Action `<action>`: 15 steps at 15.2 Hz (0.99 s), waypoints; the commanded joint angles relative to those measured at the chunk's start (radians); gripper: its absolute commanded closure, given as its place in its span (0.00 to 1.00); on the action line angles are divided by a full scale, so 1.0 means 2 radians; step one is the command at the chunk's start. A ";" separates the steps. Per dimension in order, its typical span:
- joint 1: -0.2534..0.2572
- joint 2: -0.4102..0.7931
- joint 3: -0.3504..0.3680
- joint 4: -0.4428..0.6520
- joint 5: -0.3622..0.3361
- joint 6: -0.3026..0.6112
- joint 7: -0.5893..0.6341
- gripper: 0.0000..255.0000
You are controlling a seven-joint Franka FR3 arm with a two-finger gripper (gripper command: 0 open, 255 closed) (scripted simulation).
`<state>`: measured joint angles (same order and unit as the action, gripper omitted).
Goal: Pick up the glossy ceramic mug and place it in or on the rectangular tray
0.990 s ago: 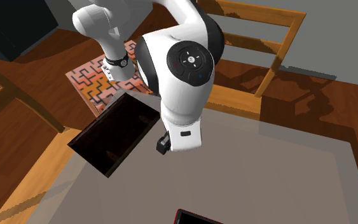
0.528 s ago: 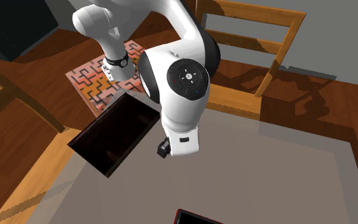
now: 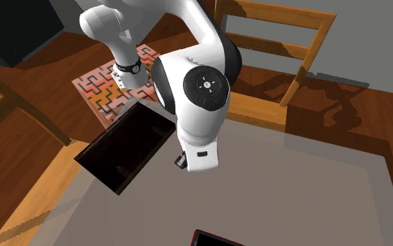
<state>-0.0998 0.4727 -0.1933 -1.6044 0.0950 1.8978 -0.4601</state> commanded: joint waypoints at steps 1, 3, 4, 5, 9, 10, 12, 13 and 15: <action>0.000 0.000 0.000 0.000 0.000 0.000 0.000 1.00; 0.000 0.000 0.000 0.000 0.000 0.000 0.000 1.00; 0.000 0.000 0.000 0.000 0.000 0.000 0.000 1.00; 0.000 0.000 0.000 0.000 0.000 0.000 0.000 1.00; 0.000 -0.003 0.000 0.003 -0.001 -0.005 0.000 1.00; 0.000 -0.005 -0.001 0.006 -0.001 -0.011 0.001 1.00; 0.000 -0.009 -0.001 0.013 -0.002 -0.022 0.001 1.00; 0.000 -0.012 -0.001 0.017 -0.003 -0.028 0.002 1.00; 0.000 -0.016 -0.002 0.024 -0.004 -0.040 0.002 1.00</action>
<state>-0.0997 0.4486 -0.1962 -1.5584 0.0891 1.8282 -0.4565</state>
